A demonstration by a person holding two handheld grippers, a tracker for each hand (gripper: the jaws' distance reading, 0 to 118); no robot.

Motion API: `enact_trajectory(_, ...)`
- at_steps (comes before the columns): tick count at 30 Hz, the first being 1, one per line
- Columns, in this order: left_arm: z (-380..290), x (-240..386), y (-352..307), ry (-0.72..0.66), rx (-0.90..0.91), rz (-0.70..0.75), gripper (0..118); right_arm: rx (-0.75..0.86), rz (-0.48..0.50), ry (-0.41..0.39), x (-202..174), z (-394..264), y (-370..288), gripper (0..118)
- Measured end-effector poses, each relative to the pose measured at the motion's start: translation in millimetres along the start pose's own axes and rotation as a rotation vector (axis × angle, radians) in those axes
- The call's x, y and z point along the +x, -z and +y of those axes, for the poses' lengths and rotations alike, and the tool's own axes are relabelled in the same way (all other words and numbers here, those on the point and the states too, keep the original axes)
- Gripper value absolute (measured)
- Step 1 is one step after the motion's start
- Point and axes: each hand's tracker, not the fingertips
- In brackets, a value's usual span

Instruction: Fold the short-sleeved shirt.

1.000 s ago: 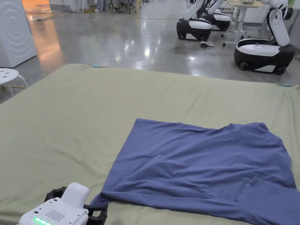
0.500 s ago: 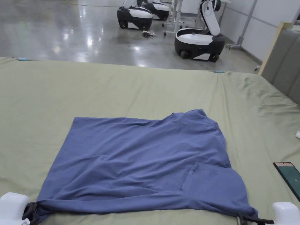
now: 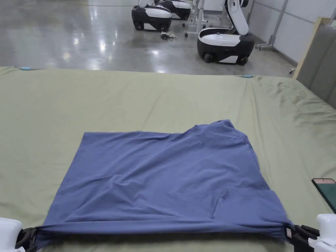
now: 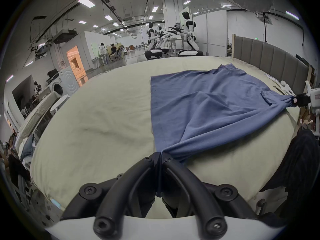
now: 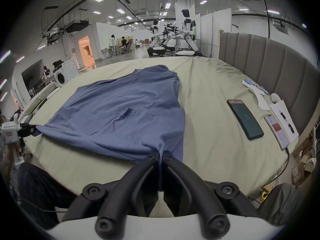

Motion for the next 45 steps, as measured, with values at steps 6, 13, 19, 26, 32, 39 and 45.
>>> enact_trajectory(6,40,-2,-14,0.072,0.012,-0.001,4,-0.043,0.071,0.038,20,45,-32,3)
enact_trajectory(13,121,-10,21,0.171,-0.088,-0.060,4,-0.184,0.101,0.101,39,119,-4,3)
enact_trajectory(19,169,-9,116,0.157,-0.249,-0.041,4,-0.271,0.087,0.118,45,164,92,3)
enact_trajectory(26,176,3,203,0.114,-0.448,0.012,4,-0.358,-0.012,0.136,38,166,181,3)
enact_trajectory(32,158,-4,188,0.169,-0.351,0.017,64,-0.222,-0.031,-0.057,31,144,156,92)
enact_trajectory(39,105,1,48,0.027,0.160,-0.043,89,0.144,-0.102,-0.167,4,93,49,110)
enact_trajectory(45,23,13,9,0.041,0.029,-0.015,5,0.126,-0.080,-0.172,-23,7,0,9)
